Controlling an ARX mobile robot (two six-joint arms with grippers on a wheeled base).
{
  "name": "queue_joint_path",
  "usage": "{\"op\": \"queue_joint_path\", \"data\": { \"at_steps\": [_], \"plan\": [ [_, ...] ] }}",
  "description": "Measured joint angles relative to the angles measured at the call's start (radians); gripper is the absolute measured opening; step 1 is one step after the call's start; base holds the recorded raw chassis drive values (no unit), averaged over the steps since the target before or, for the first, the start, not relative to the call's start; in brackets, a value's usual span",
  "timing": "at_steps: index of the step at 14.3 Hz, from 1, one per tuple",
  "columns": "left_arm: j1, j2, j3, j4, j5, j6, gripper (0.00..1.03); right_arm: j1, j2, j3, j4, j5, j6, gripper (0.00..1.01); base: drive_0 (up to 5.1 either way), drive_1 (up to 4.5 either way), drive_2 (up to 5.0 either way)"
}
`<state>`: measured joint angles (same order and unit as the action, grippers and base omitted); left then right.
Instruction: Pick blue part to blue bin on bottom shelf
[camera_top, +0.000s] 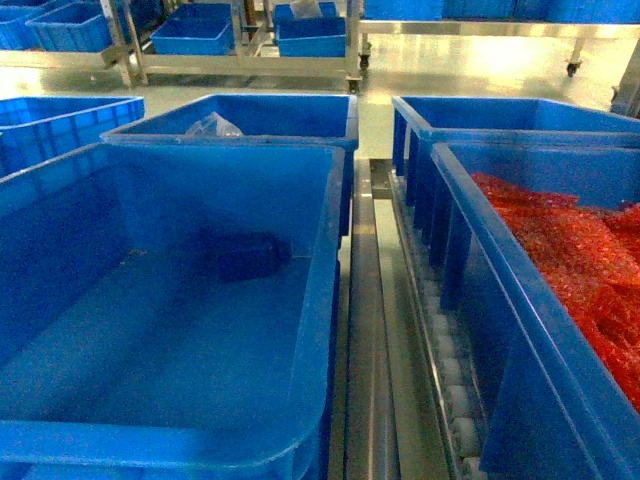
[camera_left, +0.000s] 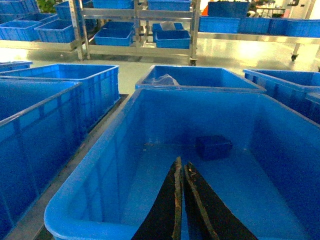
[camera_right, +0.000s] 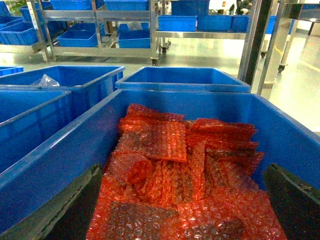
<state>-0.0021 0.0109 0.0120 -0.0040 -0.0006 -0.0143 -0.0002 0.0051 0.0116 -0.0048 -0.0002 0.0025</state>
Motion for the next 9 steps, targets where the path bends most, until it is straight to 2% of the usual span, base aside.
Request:
{"op": "queue_joint_path", "data": {
  "at_steps": [1, 8, 9],
  "plan": [
    [0.0, 0.0, 0.0, 0.0, 0.0, -0.001, 0.04, 0.0, 0.0, 0.0, 0.0, 0.0, 0.0, 0.98, 0.0, 0.0, 0.0],
    [0.0, 0.0, 0.0, 0.0, 0.0, 0.0, 0.93, 0.0, 0.0, 0.0, 0.0, 0.0, 0.0, 0.98, 0.0, 0.0, 0.0],
    [0.0, 0.0, 0.0, 0.0, 0.0, 0.001, 1.0, 0.0, 0.0, 0.0, 0.0, 0.0, 0.0, 0.98, 0.0, 0.0, 0.0]
  ]
}}
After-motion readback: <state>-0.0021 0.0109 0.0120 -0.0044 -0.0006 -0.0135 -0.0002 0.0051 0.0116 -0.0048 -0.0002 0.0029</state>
